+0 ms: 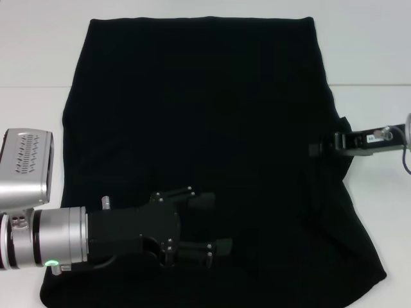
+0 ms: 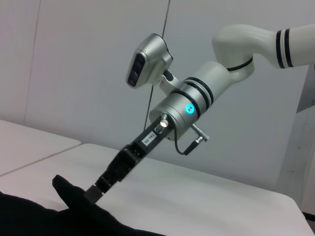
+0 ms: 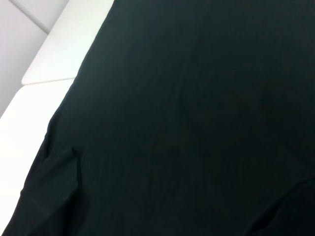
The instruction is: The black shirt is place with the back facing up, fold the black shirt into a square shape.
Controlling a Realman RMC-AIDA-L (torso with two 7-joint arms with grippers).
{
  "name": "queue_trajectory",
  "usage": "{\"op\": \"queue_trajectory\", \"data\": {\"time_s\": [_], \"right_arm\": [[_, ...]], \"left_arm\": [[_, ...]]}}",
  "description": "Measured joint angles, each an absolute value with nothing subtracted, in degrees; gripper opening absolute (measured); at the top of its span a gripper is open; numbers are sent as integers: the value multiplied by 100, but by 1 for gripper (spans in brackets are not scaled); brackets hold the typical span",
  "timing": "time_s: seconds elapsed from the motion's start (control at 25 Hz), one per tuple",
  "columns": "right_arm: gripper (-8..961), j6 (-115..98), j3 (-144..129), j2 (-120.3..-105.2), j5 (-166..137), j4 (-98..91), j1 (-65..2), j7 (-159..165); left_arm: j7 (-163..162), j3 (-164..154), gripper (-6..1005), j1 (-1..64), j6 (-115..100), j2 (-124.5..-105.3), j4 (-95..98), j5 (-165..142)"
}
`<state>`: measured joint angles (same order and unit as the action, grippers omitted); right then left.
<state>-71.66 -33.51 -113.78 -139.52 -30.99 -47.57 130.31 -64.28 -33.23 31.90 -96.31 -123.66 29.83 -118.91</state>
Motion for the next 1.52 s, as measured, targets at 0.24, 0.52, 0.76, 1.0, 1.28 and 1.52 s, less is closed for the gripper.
{"op": "queue_trajectory", "data": {"time_s": [0.24, 0.52, 0.76, 1.0, 1.28, 1.52], "right_arm": [[25, -7036, -3534, -11443, -13957, -3074, -4867, 13102], [24, -7075, -3663, -11494, -13946, -3036, -4938, 13080], [91, -7138, -3717, -11547, -13751, -3048, -5010, 12863], [363, -7135, -3696, -11574, -13154, -2955, -4885, 12380], [586, -7100, -3706, -11662, -12376, -2429, -4792, 11256], [629, -7128, -3717, -11899, -12357, -2455, -4767, 10683]], "left_arm": [[-6428, -3322, 919, 3186, -9604, -12366, 2970, -11891], [-6428, -3322, 920, 3177, -9588, -12374, 2955, -11892], [-6472, -3299, 919, 3155, -9574, -12384, 2957, -11885], [-6889, -3059, 919, 3116, -9610, -12348, 2981, -11880], [-8191, -3024, 920, 2932, -9684, -12229, 3394, -12184], [-9038, -3015, 920, 2506, -9705, -12172, 4151, -12425]]}}
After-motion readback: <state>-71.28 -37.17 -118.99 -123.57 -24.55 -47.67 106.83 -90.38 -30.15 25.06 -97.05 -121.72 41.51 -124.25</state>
